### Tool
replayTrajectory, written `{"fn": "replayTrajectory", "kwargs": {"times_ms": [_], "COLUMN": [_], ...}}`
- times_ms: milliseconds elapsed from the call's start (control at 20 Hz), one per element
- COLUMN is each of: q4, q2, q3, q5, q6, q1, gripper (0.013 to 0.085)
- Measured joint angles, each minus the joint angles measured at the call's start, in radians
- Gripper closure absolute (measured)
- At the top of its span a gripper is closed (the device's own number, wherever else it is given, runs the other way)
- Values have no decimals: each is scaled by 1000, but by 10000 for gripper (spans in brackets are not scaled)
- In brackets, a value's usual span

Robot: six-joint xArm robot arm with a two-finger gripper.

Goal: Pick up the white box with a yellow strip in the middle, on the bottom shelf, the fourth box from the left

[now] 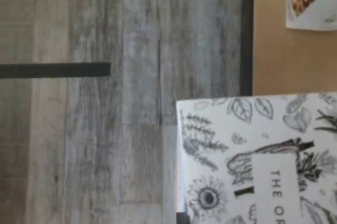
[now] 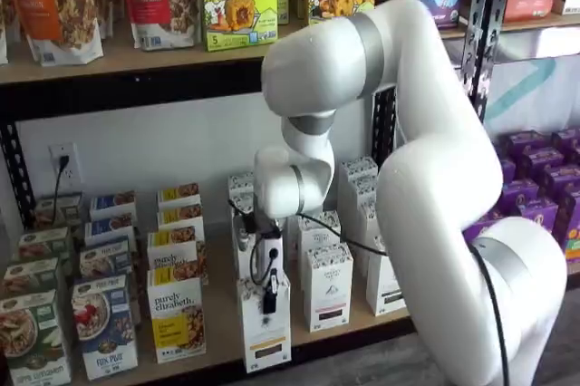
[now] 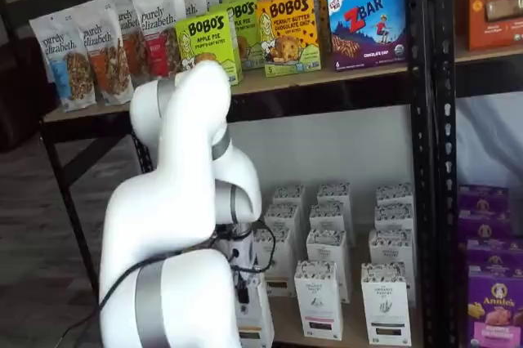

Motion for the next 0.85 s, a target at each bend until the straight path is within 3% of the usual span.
{"fn": "replayTrajectory", "kwargs": {"times_ms": [350, 850], "q4": [-7, -57], "q2": [-115, -261], "q3": [151, 308], "q5": [-53, -84], "q6": [37, 134], "q1": [34, 86], "gripper": [530, 530]}}
